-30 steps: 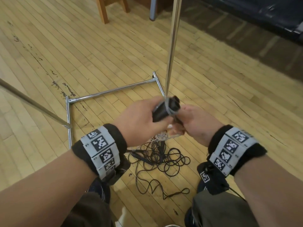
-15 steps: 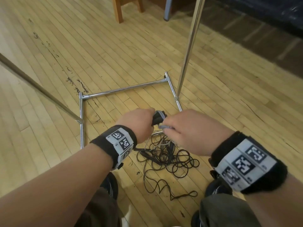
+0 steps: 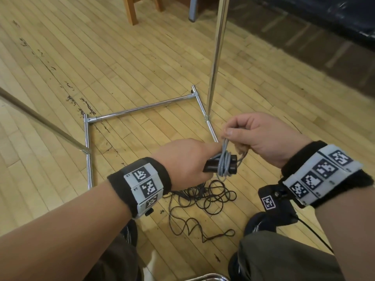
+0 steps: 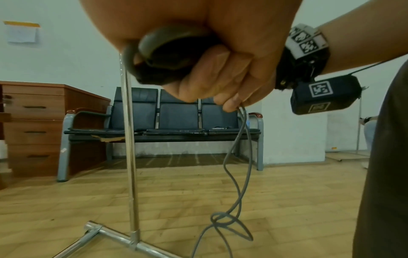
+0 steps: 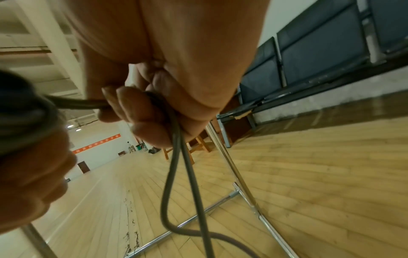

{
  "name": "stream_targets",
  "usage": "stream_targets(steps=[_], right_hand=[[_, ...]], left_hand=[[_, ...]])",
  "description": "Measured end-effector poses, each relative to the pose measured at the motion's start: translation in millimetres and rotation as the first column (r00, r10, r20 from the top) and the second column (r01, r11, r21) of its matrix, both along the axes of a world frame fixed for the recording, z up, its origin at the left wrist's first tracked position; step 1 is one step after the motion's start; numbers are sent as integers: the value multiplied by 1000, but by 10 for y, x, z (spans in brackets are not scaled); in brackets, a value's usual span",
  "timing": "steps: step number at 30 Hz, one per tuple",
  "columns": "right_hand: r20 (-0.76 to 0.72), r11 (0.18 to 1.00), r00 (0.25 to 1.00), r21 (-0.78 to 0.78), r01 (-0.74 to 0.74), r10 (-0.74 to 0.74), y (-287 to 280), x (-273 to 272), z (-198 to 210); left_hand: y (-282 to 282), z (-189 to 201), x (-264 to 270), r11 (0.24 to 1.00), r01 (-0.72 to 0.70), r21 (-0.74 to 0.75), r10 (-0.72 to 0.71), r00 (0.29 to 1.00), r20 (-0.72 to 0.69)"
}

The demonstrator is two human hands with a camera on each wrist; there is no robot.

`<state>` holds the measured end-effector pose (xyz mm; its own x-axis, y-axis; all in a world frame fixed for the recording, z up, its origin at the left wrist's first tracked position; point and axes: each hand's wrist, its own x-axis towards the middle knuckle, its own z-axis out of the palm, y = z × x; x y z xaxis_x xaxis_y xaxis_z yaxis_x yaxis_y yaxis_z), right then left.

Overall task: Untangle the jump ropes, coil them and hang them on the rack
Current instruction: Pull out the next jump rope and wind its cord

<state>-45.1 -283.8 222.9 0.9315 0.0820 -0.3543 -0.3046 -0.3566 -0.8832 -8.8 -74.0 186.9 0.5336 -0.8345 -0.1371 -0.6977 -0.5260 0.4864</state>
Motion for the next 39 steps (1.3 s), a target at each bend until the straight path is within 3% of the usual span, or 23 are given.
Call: stream_targets(steps=[2, 5, 8, 12, 14, 17, 19, 21, 26, 28, 31, 33, 36, 39], right_hand=[[-16, 995, 998, 77, 64, -63, 8, 16, -51], [-55, 988, 993, 110, 109, -103, 136, 24, -179], [-64, 995, 995, -82, 65, -70, 358, 16, -340], [-42, 897, 989, -416, -148, 144, 619, 27, -390], [-61, 789, 942, -530, -311, 330, 726, 19, -297], [-116, 578, 840, -676, -457, 530, 836, 9, -153], [-103, 520, 811, -719, -461, 576, 838, 13, -92], [-74, 547, 825, -715, -435, 560, 790, 22, -51], [-14, 773, 928, -548, -318, 372, 554, 88, -122], [-126, 795, 925, -479, -372, 357, 460, 108, -165], [-322, 776, 851, -363, -516, 415, 380, 86, -249], [-329, 794, 836, -295, -532, 439, 383, 58, -282], [-223, 856, 900, -289, -428, 375, 382, 82, -286], [-161, 892, 941, -307, -333, 296, 366, 110, -287]], left_hand=[[-25, 56, -26, 995, -49, -87, 46, 998, -40], [-25, 99, 25, 948, -240, -207, 216, 967, -133], [-1, 93, 148, 886, -422, -194, 396, 905, -158], [164, -22, 413, 823, -567, 40, 567, 824, 0], [224, -94, 472, 800, -566, 198, 570, 821, 45], [180, -178, 391, 803, -439, 403, 451, 890, 70], [137, -186, 309, 816, -293, 499, 313, 949, 45], [131, -174, 267, 826, -171, 537, 208, 978, -8], [149, -73, 193, 875, -14, 485, 48, 997, -59], [129, -55, 131, 889, 28, 456, -2, 998, -58], [115, -93, 95, 890, 65, 452, -47, 998, -51], [111, -106, 122, 890, 37, 454, -35, 999, -13], [101, -143, 186, 910, -121, 396, 84, 990, 109], [105, -217, 238, 913, -298, 279, 209, 929, 305]])
